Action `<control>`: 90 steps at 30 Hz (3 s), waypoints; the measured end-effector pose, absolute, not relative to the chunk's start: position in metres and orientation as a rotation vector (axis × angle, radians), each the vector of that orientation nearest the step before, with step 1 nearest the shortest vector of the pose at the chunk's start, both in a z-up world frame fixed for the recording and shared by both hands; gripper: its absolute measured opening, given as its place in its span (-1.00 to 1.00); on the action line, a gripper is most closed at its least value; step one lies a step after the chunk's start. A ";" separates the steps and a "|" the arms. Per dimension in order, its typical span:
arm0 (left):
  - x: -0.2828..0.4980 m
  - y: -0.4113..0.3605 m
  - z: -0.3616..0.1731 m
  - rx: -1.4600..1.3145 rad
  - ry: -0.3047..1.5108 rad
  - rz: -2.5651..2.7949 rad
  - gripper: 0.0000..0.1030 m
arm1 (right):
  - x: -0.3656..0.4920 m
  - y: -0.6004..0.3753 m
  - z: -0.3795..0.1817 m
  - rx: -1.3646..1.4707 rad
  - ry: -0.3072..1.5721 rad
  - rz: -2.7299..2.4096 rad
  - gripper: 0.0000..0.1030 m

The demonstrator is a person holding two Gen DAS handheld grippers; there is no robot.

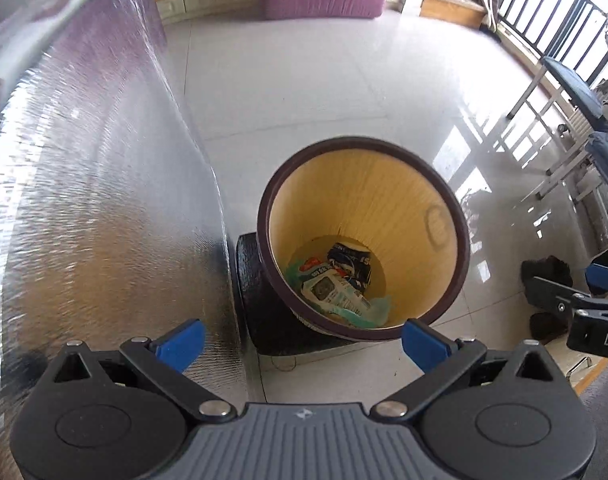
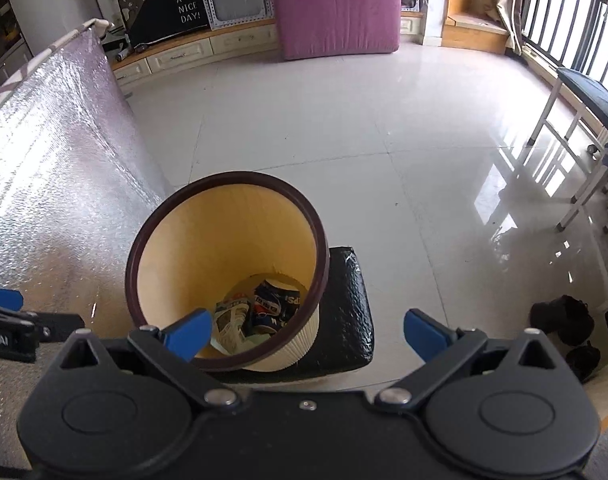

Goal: Collect trash
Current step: 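Withdraw both tools from the wastebasket back toward the table, then grasp the white tissue with the left tool while the right tool grasps the white plastic bag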

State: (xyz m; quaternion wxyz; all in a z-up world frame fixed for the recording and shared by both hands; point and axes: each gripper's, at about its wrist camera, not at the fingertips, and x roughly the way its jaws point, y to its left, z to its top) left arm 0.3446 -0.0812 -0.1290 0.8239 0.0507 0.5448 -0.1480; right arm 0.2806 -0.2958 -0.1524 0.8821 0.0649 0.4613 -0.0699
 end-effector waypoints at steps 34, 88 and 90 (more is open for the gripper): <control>0.186 0.040 0.019 -0.014 0.662 -0.322 1.00 | 0.141 -0.213 -0.011 0.086 0.506 -0.036 1.00; 0.282 0.277 -0.059 0.121 0.496 -0.041 0.62 | 0.279 0.067 -0.059 0.407 0.508 0.234 -0.33; 0.286 0.279 -0.060 0.117 0.515 -0.014 0.40 | 0.272 0.060 -0.058 0.398 0.506 0.263 -0.44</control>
